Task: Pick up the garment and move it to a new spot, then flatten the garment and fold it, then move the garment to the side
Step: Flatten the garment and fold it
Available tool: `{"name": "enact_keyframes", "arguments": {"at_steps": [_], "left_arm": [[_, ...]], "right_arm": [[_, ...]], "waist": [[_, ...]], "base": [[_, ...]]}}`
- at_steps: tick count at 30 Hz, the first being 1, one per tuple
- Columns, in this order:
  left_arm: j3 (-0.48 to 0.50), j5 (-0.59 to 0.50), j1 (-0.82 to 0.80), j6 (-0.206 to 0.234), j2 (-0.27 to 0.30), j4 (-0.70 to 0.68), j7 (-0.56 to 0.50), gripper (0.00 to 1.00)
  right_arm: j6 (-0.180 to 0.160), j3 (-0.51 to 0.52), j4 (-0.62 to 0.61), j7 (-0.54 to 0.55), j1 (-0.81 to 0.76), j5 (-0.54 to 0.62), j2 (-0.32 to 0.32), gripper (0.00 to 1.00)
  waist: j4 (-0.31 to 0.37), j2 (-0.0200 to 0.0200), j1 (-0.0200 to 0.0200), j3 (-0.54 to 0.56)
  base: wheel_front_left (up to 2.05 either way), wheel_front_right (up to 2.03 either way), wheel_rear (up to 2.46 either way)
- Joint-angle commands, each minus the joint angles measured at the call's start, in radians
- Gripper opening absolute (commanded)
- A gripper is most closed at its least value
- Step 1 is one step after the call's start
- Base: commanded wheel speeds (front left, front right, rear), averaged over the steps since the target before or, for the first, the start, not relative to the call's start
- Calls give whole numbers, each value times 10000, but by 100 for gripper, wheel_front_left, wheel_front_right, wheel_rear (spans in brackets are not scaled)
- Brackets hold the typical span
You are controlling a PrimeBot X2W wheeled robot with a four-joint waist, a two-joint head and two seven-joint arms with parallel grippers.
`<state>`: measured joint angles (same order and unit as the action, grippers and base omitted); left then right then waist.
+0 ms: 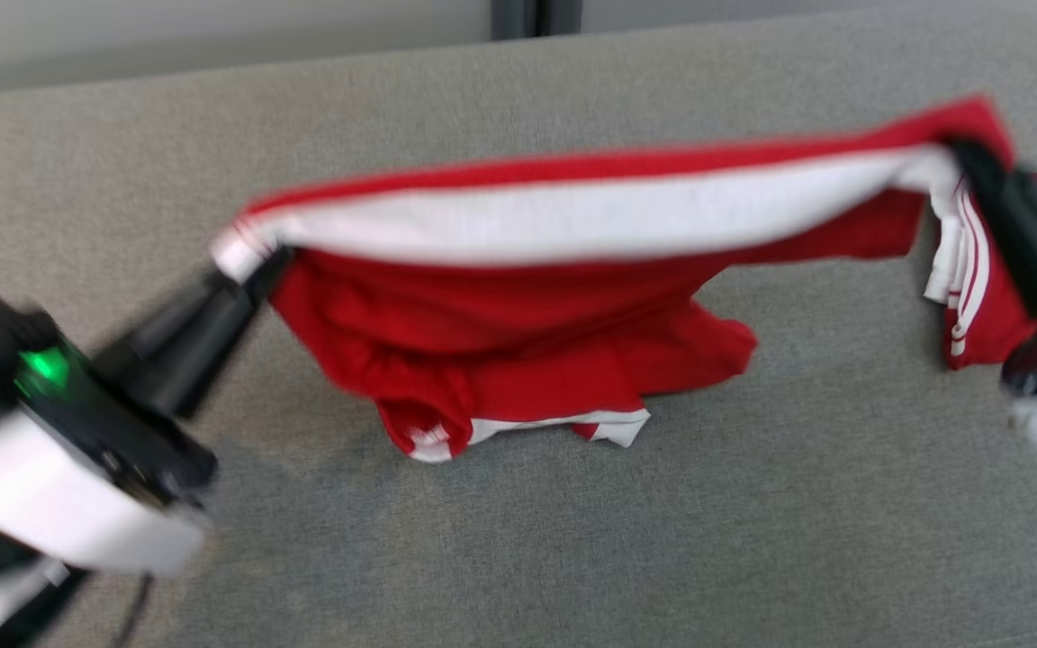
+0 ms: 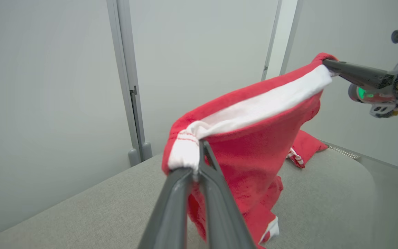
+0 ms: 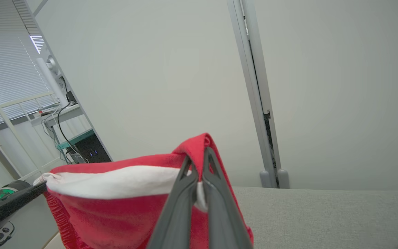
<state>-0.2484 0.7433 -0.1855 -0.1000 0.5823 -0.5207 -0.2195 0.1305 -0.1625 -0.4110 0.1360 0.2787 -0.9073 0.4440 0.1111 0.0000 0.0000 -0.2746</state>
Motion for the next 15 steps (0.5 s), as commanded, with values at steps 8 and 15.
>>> {"name": "enact_keyframes", "arguments": {"at_steps": [8,15], "left_arm": [[135,731,-6281,-176,246,2418,-1856,0],[-766,-418,-10966,-286,-640,6672,-921,0]], "right_arm": [[5,724,2616,2160,5996,764,-1610,0],[3,1799,6639,1141,10860,2990,-3608,0]], "waist": [[67,0,0,-2673],[83,0,0,-3871]], "base": [[0,0,0],[0,0,0]]}}
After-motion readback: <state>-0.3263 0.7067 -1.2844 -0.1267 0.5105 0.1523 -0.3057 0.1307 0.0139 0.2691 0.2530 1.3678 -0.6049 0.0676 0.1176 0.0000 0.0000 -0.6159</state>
